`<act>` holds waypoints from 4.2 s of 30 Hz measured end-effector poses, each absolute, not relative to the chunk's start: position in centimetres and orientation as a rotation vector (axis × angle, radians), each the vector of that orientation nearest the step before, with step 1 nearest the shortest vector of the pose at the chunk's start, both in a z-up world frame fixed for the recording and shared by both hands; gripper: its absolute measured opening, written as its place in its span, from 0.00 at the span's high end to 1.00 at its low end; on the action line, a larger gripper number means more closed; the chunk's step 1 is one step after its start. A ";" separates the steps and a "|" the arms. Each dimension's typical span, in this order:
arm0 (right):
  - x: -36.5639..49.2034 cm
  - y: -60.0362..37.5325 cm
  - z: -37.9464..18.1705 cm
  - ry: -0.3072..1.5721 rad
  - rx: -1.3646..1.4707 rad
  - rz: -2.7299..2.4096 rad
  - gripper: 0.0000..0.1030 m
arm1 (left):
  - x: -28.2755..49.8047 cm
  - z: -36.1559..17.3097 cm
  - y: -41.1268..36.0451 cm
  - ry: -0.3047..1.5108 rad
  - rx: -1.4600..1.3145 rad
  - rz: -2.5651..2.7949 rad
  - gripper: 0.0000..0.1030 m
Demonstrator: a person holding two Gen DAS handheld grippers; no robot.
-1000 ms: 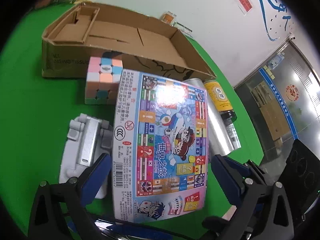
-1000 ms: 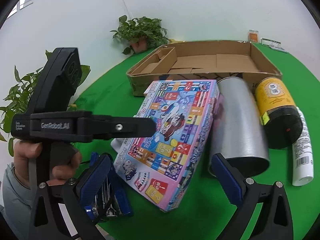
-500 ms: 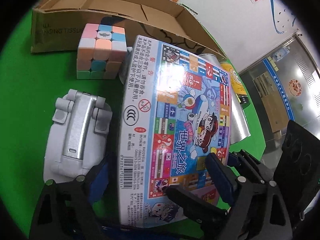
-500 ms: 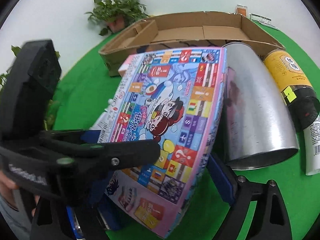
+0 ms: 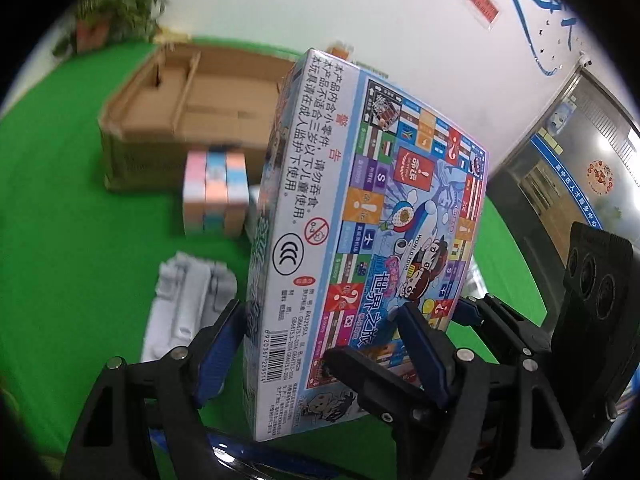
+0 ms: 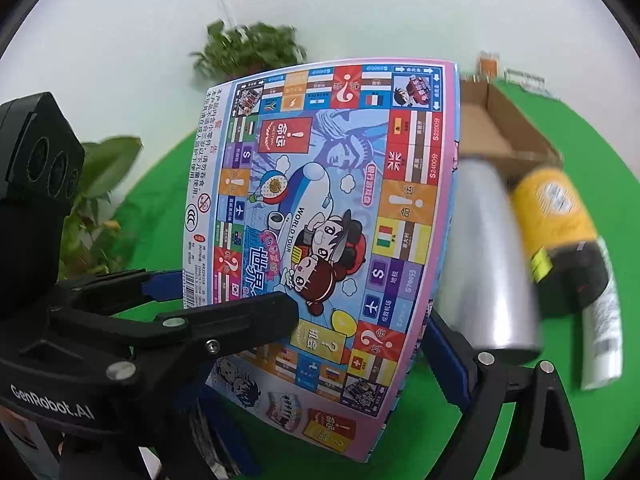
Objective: Organize rigid objects
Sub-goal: 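Grasp the board-game box with the left gripper and lift it upright, then carry the board-game box with the left gripper and lay it in the box, then open the left gripper and move it toward the blue stapler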
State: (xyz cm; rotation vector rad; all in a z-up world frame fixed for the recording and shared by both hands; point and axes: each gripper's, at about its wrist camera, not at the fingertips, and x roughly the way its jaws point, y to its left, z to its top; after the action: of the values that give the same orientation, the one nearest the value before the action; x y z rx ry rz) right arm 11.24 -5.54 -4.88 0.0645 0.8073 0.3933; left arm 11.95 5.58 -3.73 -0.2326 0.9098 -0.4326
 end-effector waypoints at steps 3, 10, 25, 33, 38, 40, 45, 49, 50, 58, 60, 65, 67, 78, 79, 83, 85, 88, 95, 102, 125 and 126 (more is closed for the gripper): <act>10.9 -5.3 -2.5 0.745 0.070 0.413 0.11 | 11.7 -1.1 5.6 0.853 -0.197 -0.408 0.25; 12.8 -5.1 3.4 0.629 0.064 0.447 0.12 | 13.5 4.1 5.6 0.763 -0.136 -0.374 0.25; 25.8 -3.9 14.6 0.622 -0.004 0.516 0.12 | 25.2 13.4 5.0 0.695 -0.094 -0.298 0.25; 31.4 -2.5 14.0 0.726 0.004 0.554 0.12 | 28.7 12.5 5.3 0.778 -0.101 -0.253 0.25; 36.0 -1.1 11.5 0.819 0.014 0.584 0.12 | 31.3 9.5 6.0 0.866 -0.128 -0.228 0.25; 37.7 -0.7 9.7 0.863 0.006 0.595 0.12 | 32.4 7.8 6.3 0.908 -0.143 -0.225 0.25; 41.7 -0.2 5.3 0.983 -0.013 0.611 0.12 | 34.6 3.2 6.6 1.008 -0.205 -0.225 0.26; 44.7 0.8 2.7 1.052 -0.039 0.625 0.13 | 36.1 0.2 6.6 1.072 -0.228 -0.220 0.27; 45.3 1.0 2.2 1.067 -0.043 0.627 0.13 | 36.4 -0.4 6.6 1.087 -0.228 -0.219 0.28; 50.8 2.8 -3.1 1.210 -0.051 0.629 0.15 | 36.5 -4.6 6.0 1.170 -0.143 -0.143 0.47; 51.7 3.3 -3.7 1.225 -0.047 0.639 0.19 | 36.5 -5.4 6.5 1.187 -0.152 -0.129 0.47; 52.6 4.2 -4.1 1.264 -0.054 0.641 0.21 | 36.2 -5.6 6.7 1.194 -0.146 -0.105 0.52; 52.6 4.2 -4.0 1.276 -0.043 0.641 0.21 | 36.1 -5.2 6.5 1.189 -0.132 -0.098 0.52; 52.5 2.8 -3.9 1.269 -0.080 0.582 0.51 | 26.8 4.2 10.2 0.863 -0.118 -0.013 0.50; 52.3 2.7 -4.1 1.277 -0.072 0.572 0.51 | 25.6 5.5 10.5 0.823 -0.120 0.003 0.48; 51.0 1.3 -3.6 1.273 -0.047 0.543 0.48 | 21.6 10.8 10.8 0.669 -0.081 0.037 0.29; 48.5 0.4 -1.8 1.239 -0.028 0.514 0.28 | 19.2 13.1 10.4 0.584 -0.010 0.067 0.20; 44.2 -1.0 4.1 1.011 -0.098 0.427 0.07 | 15.9 14.7 9.4 0.458 0.111 0.109 0.14; 27.2 -7.3 10.5 0.666 -0.182 0.263 0.01 | 12.0 10.2 6.9 0.522 0.155 0.073 0.11; 17.2 -10.5 6.2 0.673 -0.107 0.257 0.01 | 7.2 7.0 7.0 0.564 0.049 0.120 0.11; 6.4 -13.9 0.2 0.608 -0.095 0.243 0.01 | 3.1 -1.7 5.1 0.647 -0.229 0.062 0.00; 6.4 -14.0 0.0 0.614 -0.092 0.247 0.01 | 3.0 -1.7 5.0 0.644 -0.221 0.059 0.00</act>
State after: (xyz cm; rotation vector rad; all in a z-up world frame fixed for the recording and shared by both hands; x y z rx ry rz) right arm 6.40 -13.97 0.03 -0.0917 0.6144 0.2467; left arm 3.03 4.95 -1.73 -0.2208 0.6440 0.0587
